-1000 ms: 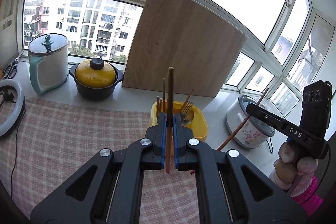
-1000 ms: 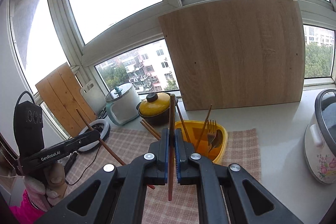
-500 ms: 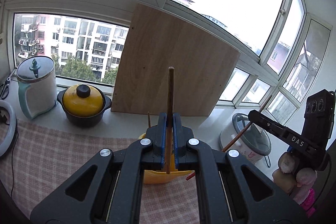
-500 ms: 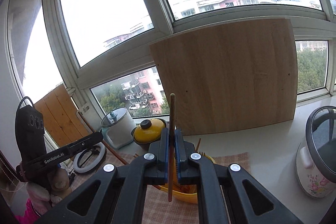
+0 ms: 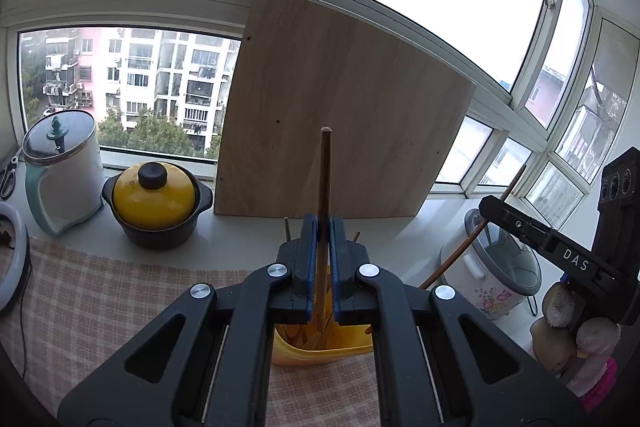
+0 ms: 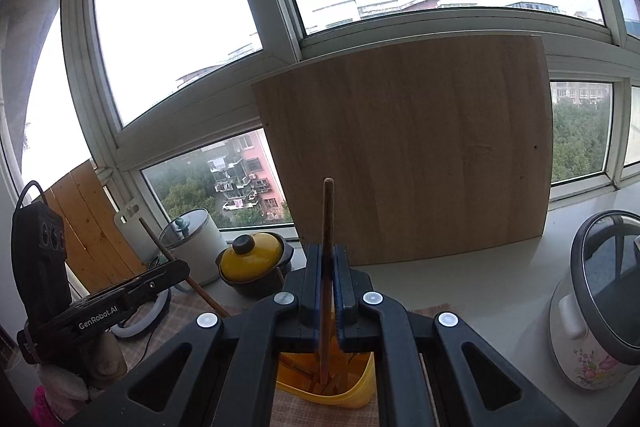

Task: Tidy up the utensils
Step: 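Lower both chopsticks into the yellow container and open both grippers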

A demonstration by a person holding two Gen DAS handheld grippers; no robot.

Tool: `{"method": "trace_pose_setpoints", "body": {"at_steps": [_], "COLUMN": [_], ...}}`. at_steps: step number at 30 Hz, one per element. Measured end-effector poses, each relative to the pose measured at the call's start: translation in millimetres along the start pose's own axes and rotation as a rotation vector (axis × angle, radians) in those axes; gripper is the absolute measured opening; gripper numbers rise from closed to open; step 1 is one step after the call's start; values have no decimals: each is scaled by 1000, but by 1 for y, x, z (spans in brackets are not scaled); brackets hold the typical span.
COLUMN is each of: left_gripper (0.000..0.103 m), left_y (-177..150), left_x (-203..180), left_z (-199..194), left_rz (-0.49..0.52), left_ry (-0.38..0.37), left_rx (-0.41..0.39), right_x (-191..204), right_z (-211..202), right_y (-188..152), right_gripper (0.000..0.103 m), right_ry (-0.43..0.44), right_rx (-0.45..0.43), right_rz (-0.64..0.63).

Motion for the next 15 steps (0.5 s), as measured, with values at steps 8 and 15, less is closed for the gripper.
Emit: {"method": "trace_pose_setpoints", "body": {"at_steps": [8,15], "left_gripper": [4,4], "left_y": [-10,-19], "left_x": [-5,-5], "left_z": [6,10], "left_rz": [30,48], "left_ry": [-1,9], "left_rx": [17,35], "right_x": [-6,-9], "right_z": [17,24], "right_y": [-17,-29], "right_gripper": [2,2], "right_ry": [-2,0], "right_rx": [46,78], "right_rz": [-7,-2]}}
Point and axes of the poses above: each gripper's, at about its wrist camera, not at the fingertips, and z roughly the way its jaws point, x to its left, y to its top, the point moved 2 cm from there along z, roughly the way its jaws point, and after that the axes turned 12 degrees about -x, right-handed, at the moved point
